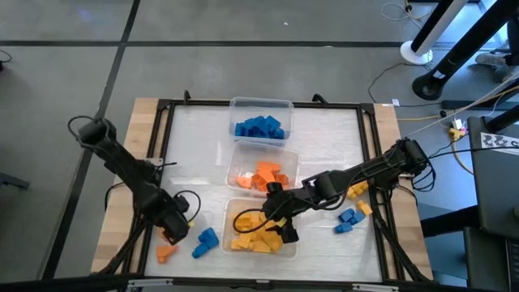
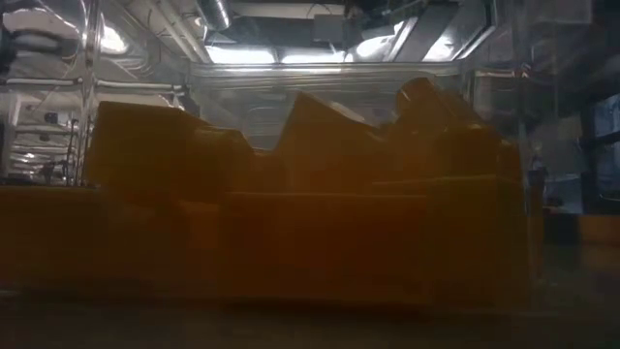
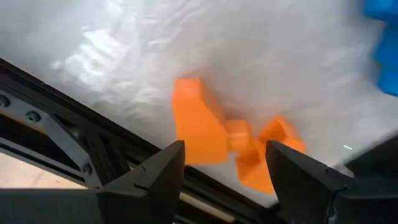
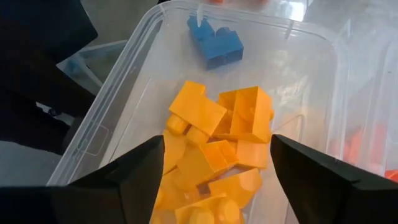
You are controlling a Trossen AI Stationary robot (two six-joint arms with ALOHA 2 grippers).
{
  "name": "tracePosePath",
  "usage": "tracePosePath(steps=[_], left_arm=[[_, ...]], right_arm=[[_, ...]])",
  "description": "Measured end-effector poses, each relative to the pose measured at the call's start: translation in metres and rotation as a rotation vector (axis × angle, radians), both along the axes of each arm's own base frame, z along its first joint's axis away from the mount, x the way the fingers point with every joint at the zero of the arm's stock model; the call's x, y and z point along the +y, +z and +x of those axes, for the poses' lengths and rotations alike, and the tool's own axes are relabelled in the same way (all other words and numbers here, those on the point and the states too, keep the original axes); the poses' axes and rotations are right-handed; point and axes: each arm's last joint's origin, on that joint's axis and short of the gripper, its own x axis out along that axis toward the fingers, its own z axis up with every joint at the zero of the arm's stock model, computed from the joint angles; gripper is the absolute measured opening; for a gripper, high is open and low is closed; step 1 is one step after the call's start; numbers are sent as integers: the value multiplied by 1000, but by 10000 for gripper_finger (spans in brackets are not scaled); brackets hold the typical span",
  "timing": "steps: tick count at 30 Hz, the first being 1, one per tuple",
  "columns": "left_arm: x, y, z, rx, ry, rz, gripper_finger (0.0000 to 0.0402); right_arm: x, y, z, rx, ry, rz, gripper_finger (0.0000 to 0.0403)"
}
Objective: Sort blocks
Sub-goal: Put the yellow game piece into the bottom transparent bin, then put the orange game piece into the middle transparent bin
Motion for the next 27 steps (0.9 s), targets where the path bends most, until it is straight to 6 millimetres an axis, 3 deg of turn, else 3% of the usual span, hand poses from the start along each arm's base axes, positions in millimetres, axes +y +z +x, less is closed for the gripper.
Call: tracePosePath(steps=[7, 17, 27], left_arm=[[-8, -25, 8, 84, -13, 88, 212], [-13, -43, 11, 143, -25, 148, 212], [-21, -66, 5, 126, -35, 106, 208]], right_arm=[[0, 0, 0, 0, 0, 0, 293], [0, 0, 0, -2, 7, -6, 293], [1, 0, 0, 3, 22, 6, 293]])
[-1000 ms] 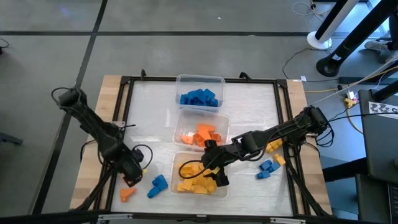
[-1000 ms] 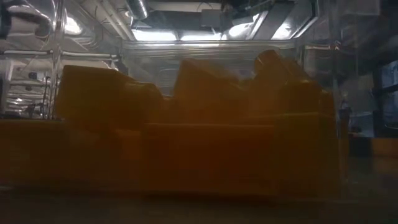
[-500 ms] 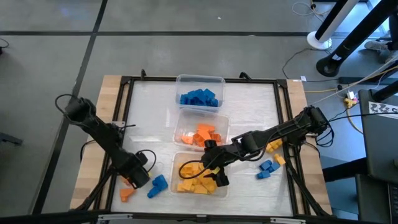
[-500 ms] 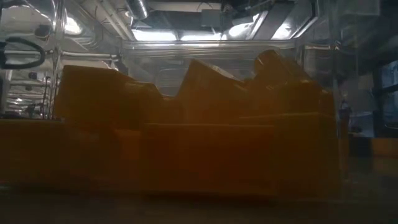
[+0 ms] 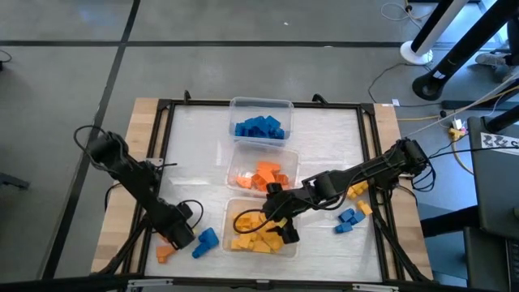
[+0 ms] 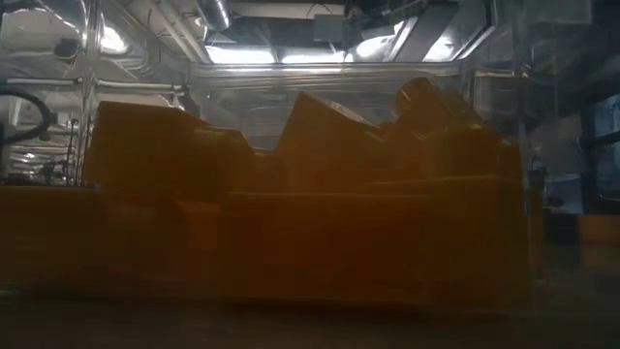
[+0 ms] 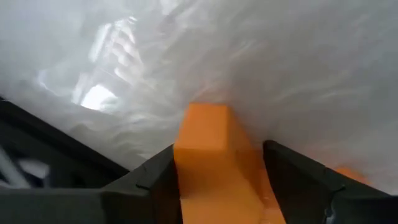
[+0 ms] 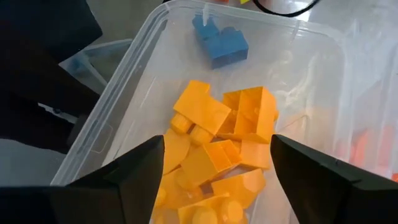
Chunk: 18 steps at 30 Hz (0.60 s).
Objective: Sort blocks
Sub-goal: Put the orange game piece into the middle transparent bin
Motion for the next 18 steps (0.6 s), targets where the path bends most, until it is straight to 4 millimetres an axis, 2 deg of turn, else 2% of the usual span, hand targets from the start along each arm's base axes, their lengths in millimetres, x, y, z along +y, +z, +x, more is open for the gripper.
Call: tracePosePath(steps=[8, 14, 18], left_arm=[[3, 2, -3, -12, -8, -19, 135], [7, 10, -7, -9, 10, -13, 122], [10, 21, -10, -29, 43, -29, 120]], right_arm=[[1, 0, 0, 5, 16, 15, 293], [0, 2, -2, -9, 90, -11, 293], [-12, 16, -11, 40, 82, -25, 293]])
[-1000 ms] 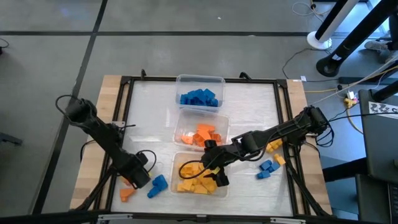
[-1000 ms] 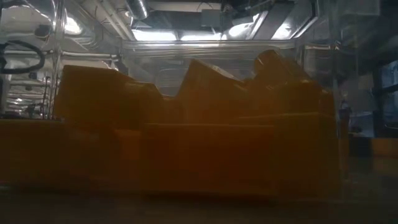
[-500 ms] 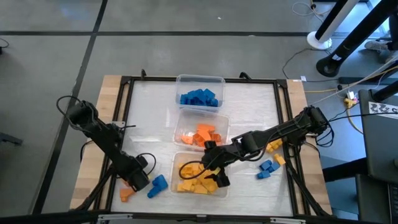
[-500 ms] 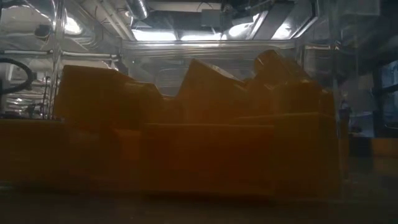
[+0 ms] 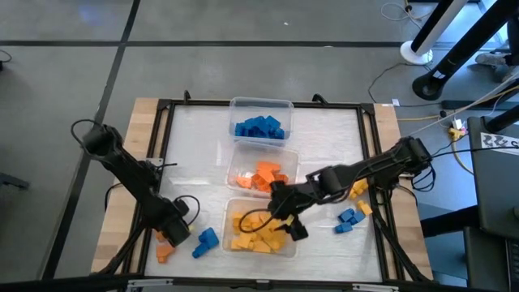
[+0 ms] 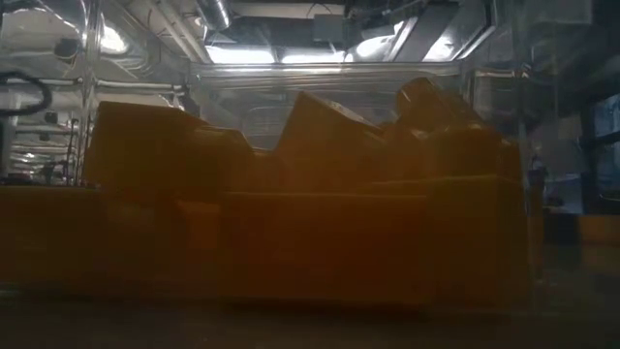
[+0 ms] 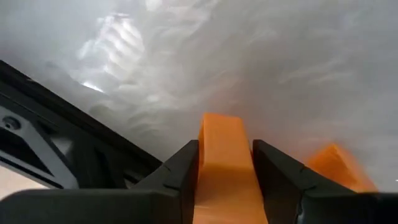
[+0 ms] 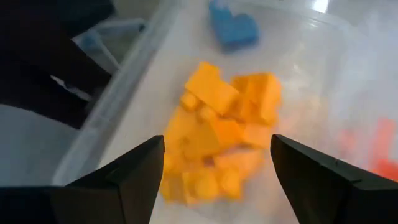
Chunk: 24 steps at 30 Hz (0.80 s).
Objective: Sort blocks
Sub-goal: Put the orange game piece into the middle transparent bin
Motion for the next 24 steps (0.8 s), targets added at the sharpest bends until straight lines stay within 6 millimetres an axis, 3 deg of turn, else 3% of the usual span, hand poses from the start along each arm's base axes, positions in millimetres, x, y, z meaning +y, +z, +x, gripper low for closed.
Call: tracePosePath(steps=[7, 15, 19, 24], left_arm=[[11, 32, -6, -171, 130, -41, 112], [34, 74, -18, -441, 284, -130, 111], [48, 94, -20, -631, 395, -170, 110], [69, 117, -8, -1012, 521, -97, 112]], right_arm=[[-31, 44, -24, 76, -159, -172, 293], [-53, 85, -55, 158, -266, -408, 293], [-59, 93, -69, 224, -292, -511, 293], [-61, 90, -76, 297, -279, -558, 293]])
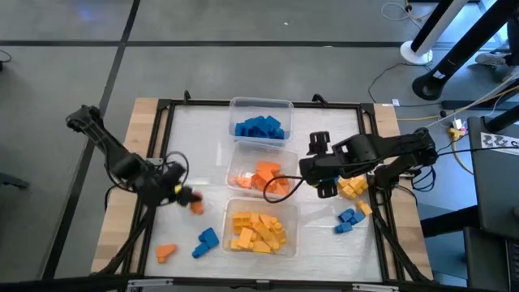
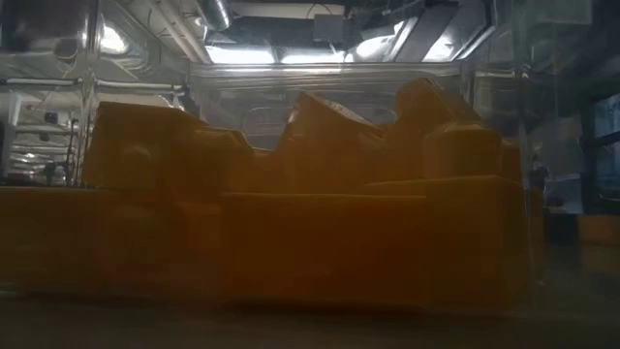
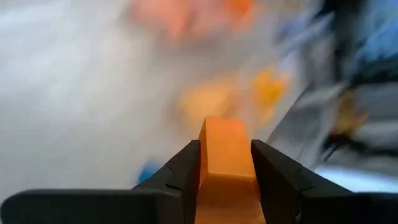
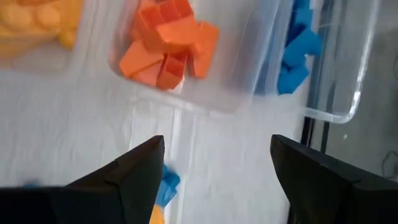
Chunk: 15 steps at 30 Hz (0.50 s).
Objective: Sort blocks
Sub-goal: Put the orange game piece into the middle transparent bin
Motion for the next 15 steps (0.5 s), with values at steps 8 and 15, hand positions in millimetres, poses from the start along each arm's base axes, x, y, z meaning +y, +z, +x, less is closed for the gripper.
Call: tracePosePath(steps=[8, 15], left_arm=[[34, 26, 44, -298, 147, 370, 114], [62, 32, 86, -369, 158, 657, 115]], right_arm=[[2, -24, 2, 105, 15, 16, 293], [-4, -51, -28, 242, 38, 73, 293]])
